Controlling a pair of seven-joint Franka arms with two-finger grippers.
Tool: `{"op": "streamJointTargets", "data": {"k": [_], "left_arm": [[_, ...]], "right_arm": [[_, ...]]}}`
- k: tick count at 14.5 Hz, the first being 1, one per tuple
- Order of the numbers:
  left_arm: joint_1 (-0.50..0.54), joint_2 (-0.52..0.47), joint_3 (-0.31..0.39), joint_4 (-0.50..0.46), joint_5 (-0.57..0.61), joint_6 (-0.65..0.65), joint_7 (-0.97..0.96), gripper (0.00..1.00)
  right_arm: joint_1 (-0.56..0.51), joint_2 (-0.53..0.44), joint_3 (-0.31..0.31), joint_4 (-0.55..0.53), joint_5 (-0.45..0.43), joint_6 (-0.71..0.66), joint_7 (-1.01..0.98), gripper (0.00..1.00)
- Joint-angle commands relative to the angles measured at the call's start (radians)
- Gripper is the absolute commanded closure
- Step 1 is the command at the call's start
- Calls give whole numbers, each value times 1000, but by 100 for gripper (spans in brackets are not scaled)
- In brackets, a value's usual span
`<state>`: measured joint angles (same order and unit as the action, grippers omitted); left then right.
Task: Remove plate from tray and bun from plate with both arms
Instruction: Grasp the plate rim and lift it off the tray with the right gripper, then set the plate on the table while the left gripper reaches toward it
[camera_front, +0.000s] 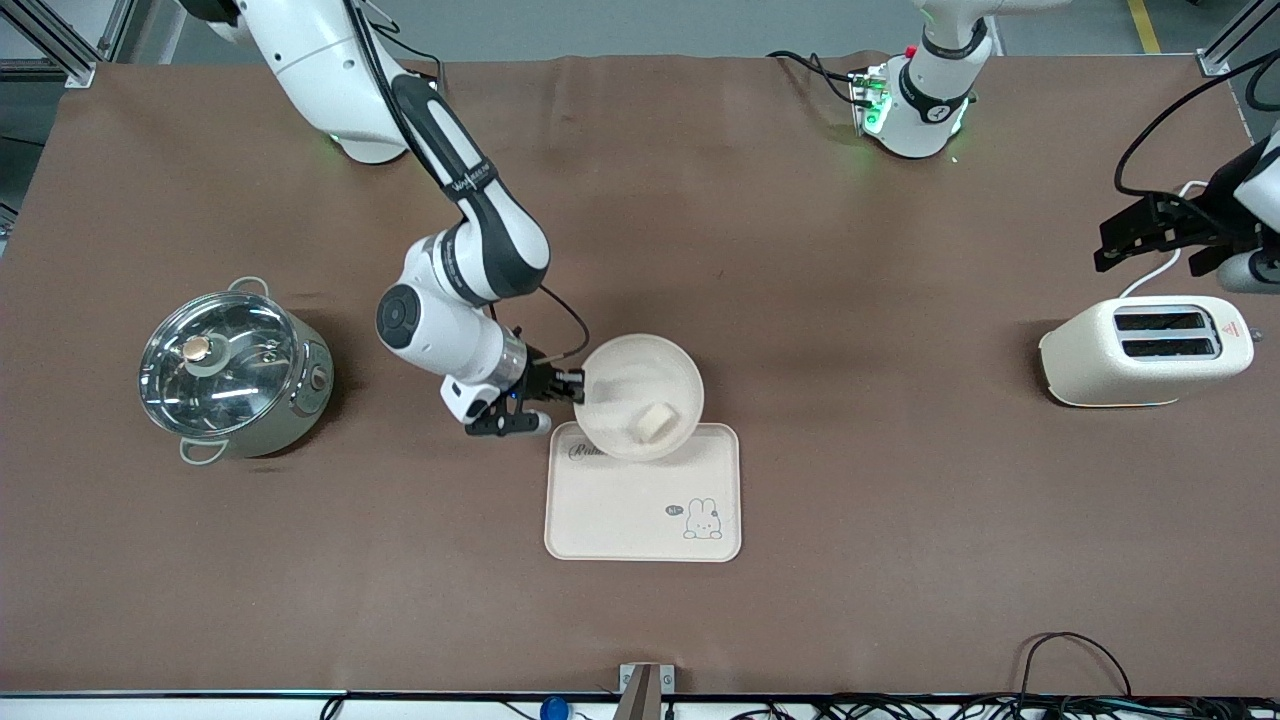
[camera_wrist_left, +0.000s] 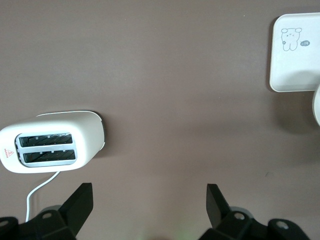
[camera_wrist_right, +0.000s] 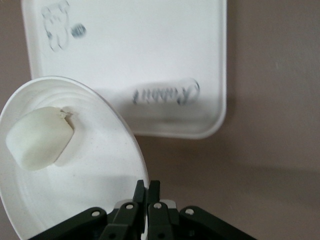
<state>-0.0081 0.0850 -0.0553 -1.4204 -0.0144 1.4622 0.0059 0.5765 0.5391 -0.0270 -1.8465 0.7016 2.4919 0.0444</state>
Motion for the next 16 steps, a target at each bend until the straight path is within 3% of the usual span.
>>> {"op": "streamJointTargets", "data": {"k": [1, 3, 8, 9, 12, 13, 15, 16], "left_arm": [[-13, 30, -3, 3, -13, 9, -6, 0], [-39, 70, -3, 6, -13, 9, -6, 0], [-160, 160, -1, 12, -32, 96, -88, 0], [-186, 171, -1, 12, -33, 116, -156, 0], [-208, 197, -3, 12, -33, 156, -227, 0], [-223, 209, -3, 12, -48, 170, -245, 0], [-275, 242, -1, 11, -64, 231, -335, 0], [-312, 269, -1, 6, -65, 277, -409, 0]], "right_arm": [[55, -59, -4, -175, -11, 117, -12, 99], [94, -51, -2, -204, -8, 209, -5, 99], [143, -48, -1, -235, 4, 249, 0, 99], [144, -48, -1, -237, 4, 251, 6, 94], [128, -45, -1, -226, 6, 237, 78, 26], [126, -47, -2, -227, 6, 237, 83, 12], [121, -57, -5, -234, 6, 213, 86, 0], [91, -80, -8, -228, 6, 146, 92, 0]]}}
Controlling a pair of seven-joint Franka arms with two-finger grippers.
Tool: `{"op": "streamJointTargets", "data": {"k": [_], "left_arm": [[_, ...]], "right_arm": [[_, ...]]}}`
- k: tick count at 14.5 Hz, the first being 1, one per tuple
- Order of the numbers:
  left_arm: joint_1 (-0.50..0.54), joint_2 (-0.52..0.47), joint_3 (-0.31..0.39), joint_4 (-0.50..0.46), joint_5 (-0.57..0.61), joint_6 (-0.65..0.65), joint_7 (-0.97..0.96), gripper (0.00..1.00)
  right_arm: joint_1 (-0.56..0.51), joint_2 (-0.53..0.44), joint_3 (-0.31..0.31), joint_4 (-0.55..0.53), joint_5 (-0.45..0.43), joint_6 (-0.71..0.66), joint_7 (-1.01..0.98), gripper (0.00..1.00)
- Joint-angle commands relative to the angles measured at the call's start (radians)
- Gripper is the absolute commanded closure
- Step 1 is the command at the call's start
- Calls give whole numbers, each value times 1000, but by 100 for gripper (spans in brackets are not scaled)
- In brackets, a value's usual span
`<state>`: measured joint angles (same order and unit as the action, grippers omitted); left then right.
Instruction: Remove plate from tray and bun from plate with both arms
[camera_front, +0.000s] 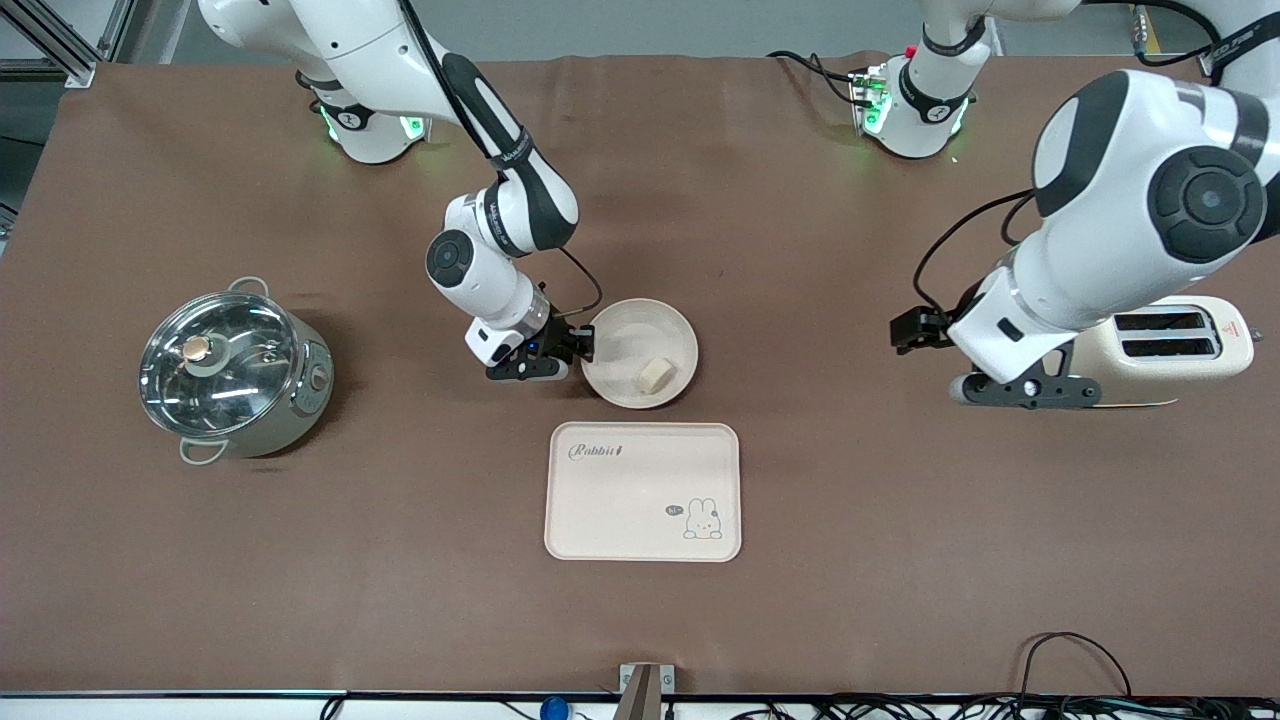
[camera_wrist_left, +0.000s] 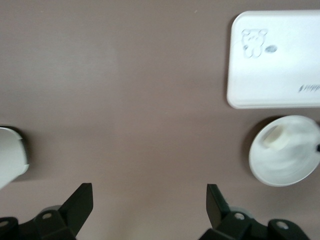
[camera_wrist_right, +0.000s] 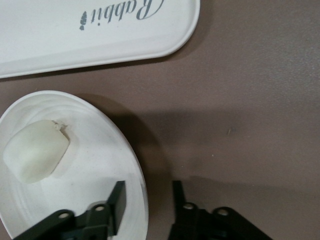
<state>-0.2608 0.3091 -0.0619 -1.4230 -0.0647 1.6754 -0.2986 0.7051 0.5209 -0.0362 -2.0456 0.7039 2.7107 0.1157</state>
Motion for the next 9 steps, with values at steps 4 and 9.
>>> {"op": "streamJointTargets", "data": {"k": [4, 9], "left_arm": [[-207, 152, 7, 9, -9, 200, -447, 3], [-342, 333, 5, 10, -4, 384, -802, 3]], "right_arm": [[-197, -169, -36, 37, -41, -297, 2, 0], [-379, -174, -148, 364, -323, -733, -80, 0]]}}
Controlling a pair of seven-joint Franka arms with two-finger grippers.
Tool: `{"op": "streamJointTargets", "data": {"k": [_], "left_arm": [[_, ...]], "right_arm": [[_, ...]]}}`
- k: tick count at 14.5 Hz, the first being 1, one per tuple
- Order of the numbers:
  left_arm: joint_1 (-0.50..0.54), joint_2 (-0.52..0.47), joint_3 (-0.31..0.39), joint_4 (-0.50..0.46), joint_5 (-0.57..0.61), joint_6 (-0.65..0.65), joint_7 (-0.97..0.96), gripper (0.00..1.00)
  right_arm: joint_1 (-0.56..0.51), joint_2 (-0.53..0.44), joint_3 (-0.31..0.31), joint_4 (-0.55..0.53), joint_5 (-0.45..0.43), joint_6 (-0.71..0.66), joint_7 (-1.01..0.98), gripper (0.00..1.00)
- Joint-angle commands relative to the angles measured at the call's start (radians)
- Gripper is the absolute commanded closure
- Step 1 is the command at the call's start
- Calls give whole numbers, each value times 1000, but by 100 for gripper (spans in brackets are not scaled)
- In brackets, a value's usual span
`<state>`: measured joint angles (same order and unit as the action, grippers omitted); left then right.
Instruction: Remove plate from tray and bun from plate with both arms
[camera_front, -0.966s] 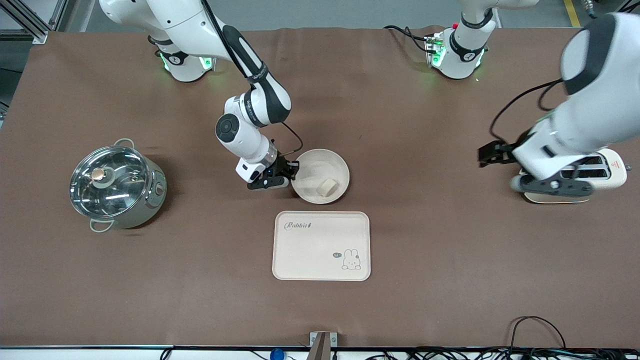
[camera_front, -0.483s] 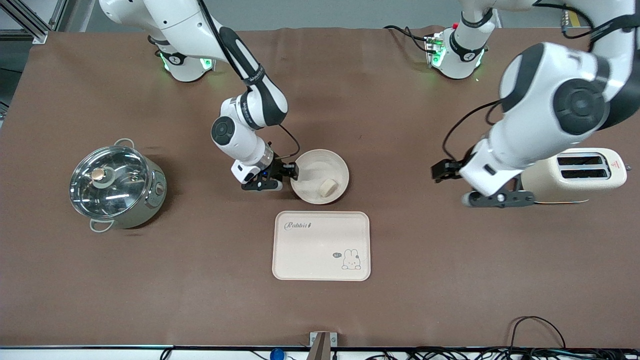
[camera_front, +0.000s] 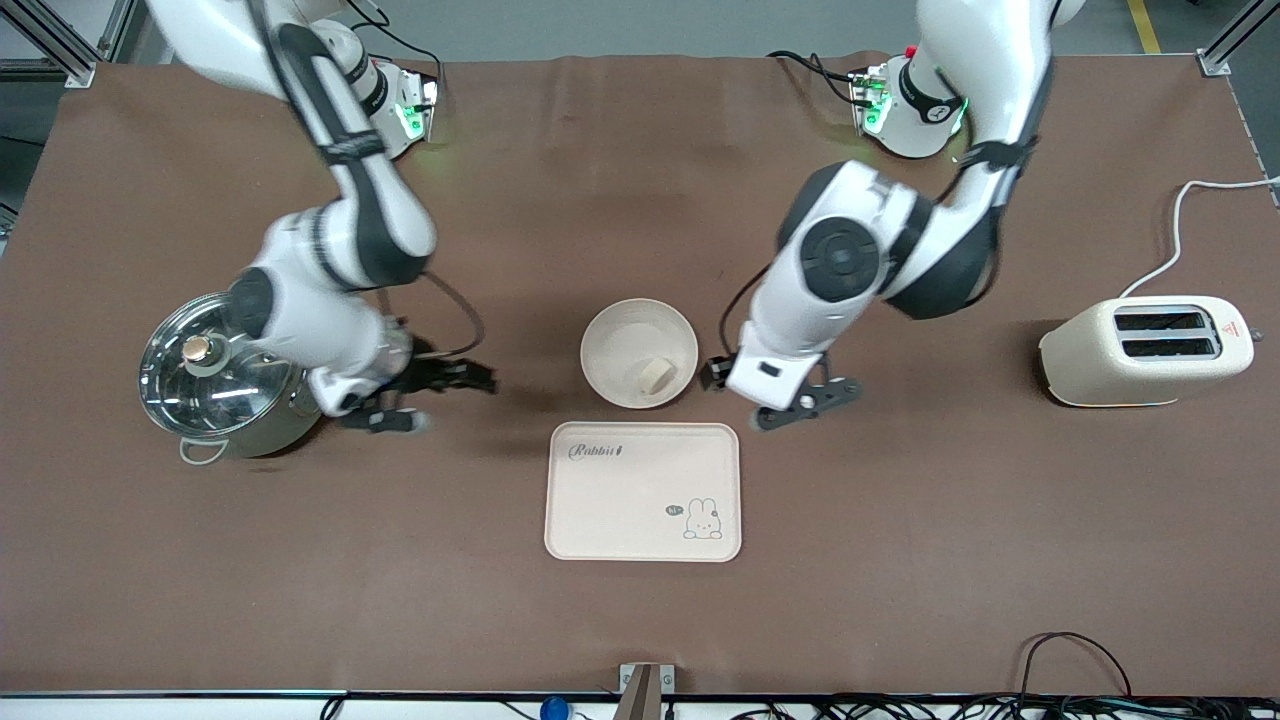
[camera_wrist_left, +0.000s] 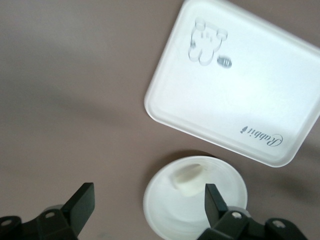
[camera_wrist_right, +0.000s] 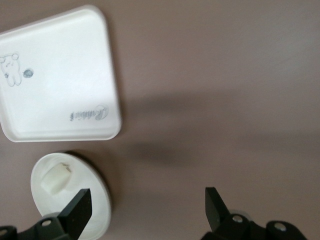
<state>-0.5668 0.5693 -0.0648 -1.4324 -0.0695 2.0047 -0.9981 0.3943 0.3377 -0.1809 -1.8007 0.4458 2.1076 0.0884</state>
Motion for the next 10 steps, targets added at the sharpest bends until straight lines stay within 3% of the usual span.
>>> {"op": "streamJointTargets", "data": {"k": [1, 5, 10], "left_arm": [[-48, 105, 7, 18, 1, 93, -141, 3], [-120, 194, 10, 13, 2, 193, -232, 5], [-153, 280, 11, 7, 25, 313, -301, 16]], "right_arm": [[-116, 6, -6, 164, -90, -168, -128, 0], [-273, -78, -8, 201, -171, -201, -272, 0], [-321, -121, -28, 273, -210, -363, -289, 0]]}}
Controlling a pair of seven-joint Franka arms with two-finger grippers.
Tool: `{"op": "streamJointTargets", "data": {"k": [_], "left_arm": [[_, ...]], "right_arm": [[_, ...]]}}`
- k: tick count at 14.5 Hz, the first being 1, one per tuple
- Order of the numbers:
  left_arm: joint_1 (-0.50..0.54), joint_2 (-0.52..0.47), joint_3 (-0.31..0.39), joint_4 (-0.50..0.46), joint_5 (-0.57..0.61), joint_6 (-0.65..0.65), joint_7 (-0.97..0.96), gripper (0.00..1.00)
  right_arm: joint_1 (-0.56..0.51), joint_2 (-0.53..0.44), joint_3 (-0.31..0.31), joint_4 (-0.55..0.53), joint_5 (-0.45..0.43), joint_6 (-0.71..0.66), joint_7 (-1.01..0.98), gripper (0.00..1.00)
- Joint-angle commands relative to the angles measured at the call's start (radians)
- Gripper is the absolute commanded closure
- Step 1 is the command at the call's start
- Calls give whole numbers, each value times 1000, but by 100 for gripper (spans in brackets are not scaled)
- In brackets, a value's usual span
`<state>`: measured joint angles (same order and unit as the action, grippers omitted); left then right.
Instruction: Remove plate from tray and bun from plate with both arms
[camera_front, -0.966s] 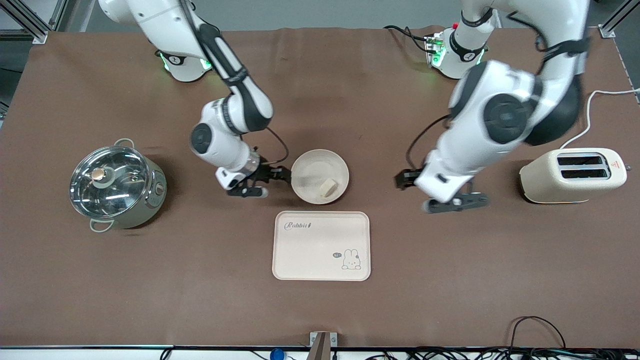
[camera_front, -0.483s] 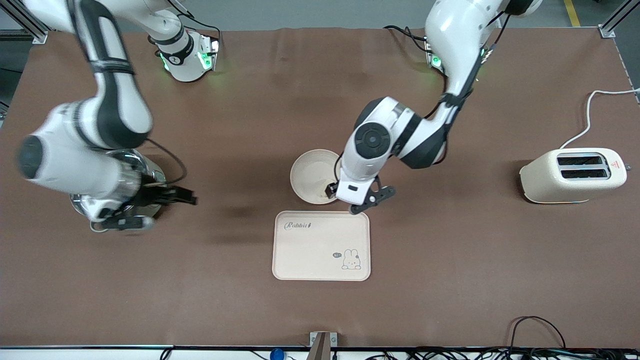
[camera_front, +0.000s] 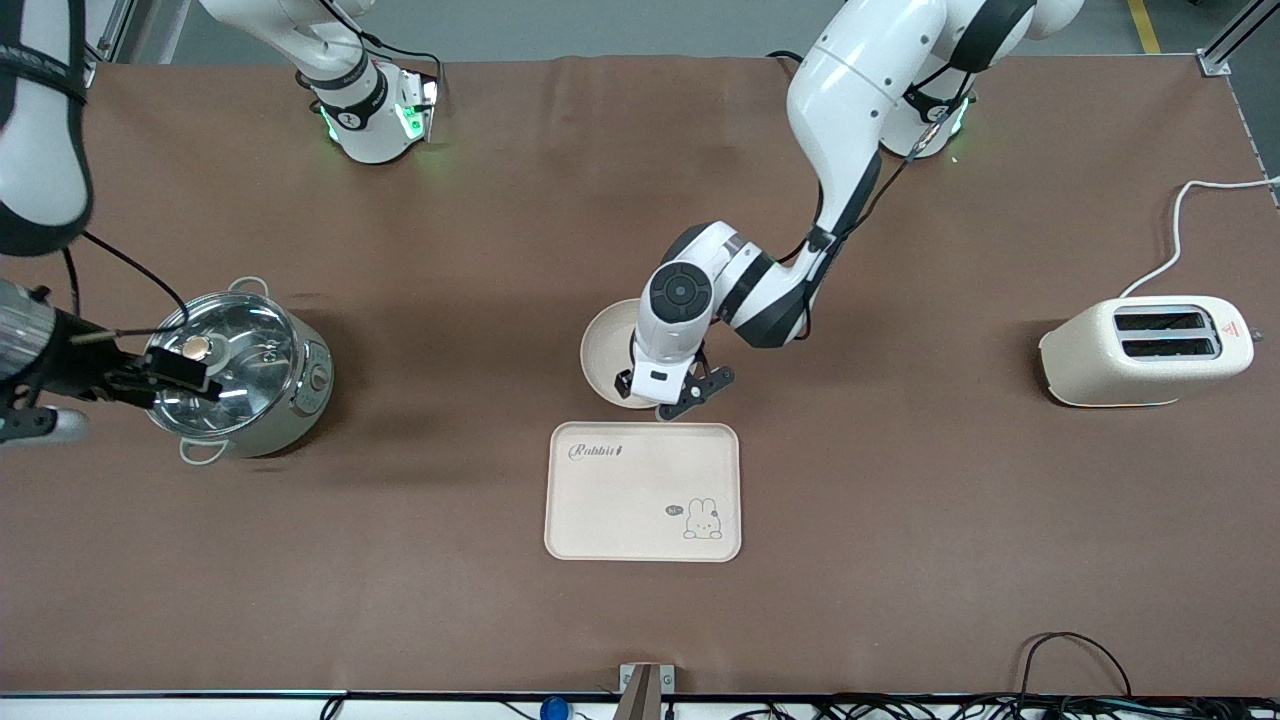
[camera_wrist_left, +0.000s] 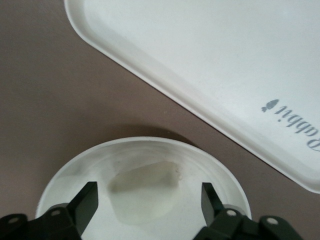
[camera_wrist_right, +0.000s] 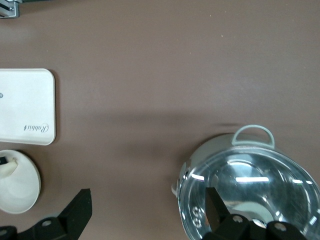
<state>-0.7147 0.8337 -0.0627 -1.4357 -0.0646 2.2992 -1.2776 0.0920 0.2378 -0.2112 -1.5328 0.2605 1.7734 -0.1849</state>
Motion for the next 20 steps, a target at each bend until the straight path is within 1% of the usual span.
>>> {"op": "streamJointTargets", "data": {"k": [1, 2, 3, 5, 6, 7, 8, 9, 11, 12, 13, 14, 15, 16, 18, 20], "left_arm": [[-14, 21, 9, 11, 23, 19, -25, 19], [-19, 22, 9, 8, 25, 17, -23, 24], [-20, 19, 9, -2, 32, 17, -23, 34], [-20, 13, 9, -3, 42, 5, -25, 57], [-20, 10, 9, -3, 42, -13, -25, 66], [-20, 7, 10, 1, 43, -32, -23, 73], [-20, 1, 12, 3, 45, -49, -25, 78], [-22, -25, 12, 4, 45, -73, -25, 78], [-6, -99, 17, 6, 46, -162, -23, 78], [9, -141, 32, 6, 72, -209, -23, 78], [30, -172, 55, 8, 98, -251, -17, 77], [68, -188, 70, 8, 115, -270, -11, 77], [136, -192, 75, 6, 120, -270, 4, 76], [193, -192, 73, 8, 124, -270, 59, 75], [283, -177, 73, 8, 147, -258, 202, 75], [403, -147, 70, 8, 152, -232, 338, 74]], "right_arm": [[-31, -31, 0, 11, -29, -40, -33, 0], [-34, -40, -2, 41, -58, -66, -28, 0], [-34, -49, -2, 77, -85, -110, -24, 0], [-38, -51, -5, 147, -118, -176, -4, 0], [-46, -51, -8, 180, -127, -199, 1, 0], [-46, -51, -8, 204, -129, -231, 2, 0], [-44, -51, -8, 232, -129, -270, 13, 0], [-40, -51, -7, 256, -129, -307, 53, 0], [-35, -63, -2, 304, -130, -408, 139, 0], [-31, -67, -2, 319, -144, -437, 142, 0], [-26, -75, -1, 333, -179, -451, 139, 0], [-15, -81, 0, 339, -211, -457, 140, 0], [1, -110, 4, 329, -228, -480, 145, 0], [11, -148, 6, 286, -243, -499, 159, 0], [9, -207, 4, 190, -247, -457, 157, 0], [12, -265, 6, 84, -259, -396, 157, 0]]}}
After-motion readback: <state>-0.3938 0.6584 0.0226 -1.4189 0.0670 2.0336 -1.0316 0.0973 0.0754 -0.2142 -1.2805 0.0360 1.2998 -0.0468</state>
